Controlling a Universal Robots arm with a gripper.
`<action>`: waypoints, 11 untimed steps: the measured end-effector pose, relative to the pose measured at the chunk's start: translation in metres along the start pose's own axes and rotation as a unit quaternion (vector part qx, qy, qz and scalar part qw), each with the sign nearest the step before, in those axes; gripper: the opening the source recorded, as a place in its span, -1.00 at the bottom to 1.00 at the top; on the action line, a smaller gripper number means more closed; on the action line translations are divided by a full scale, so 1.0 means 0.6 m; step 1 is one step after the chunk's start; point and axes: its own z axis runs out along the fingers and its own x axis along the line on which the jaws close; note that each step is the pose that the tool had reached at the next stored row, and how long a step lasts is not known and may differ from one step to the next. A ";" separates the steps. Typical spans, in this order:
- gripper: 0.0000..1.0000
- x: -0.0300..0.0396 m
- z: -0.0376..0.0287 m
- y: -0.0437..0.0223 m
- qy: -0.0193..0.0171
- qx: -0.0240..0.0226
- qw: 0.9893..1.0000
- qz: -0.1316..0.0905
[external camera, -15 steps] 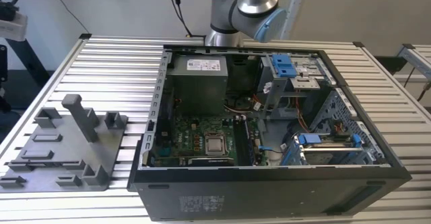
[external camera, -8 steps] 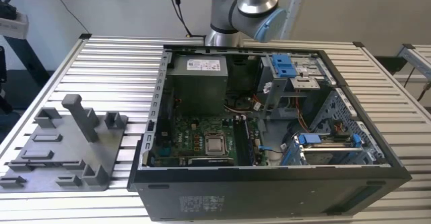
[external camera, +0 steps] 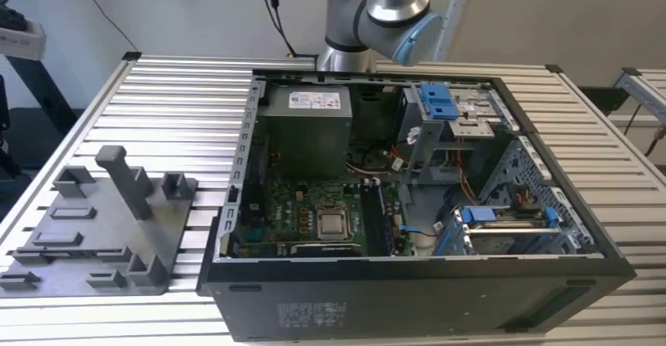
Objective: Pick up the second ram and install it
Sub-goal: 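Pick up the second ram and move it above second insertion slot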
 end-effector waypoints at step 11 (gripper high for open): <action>-0.52 0.000 0.000 0.000 0.000 0.000 1.000 0.000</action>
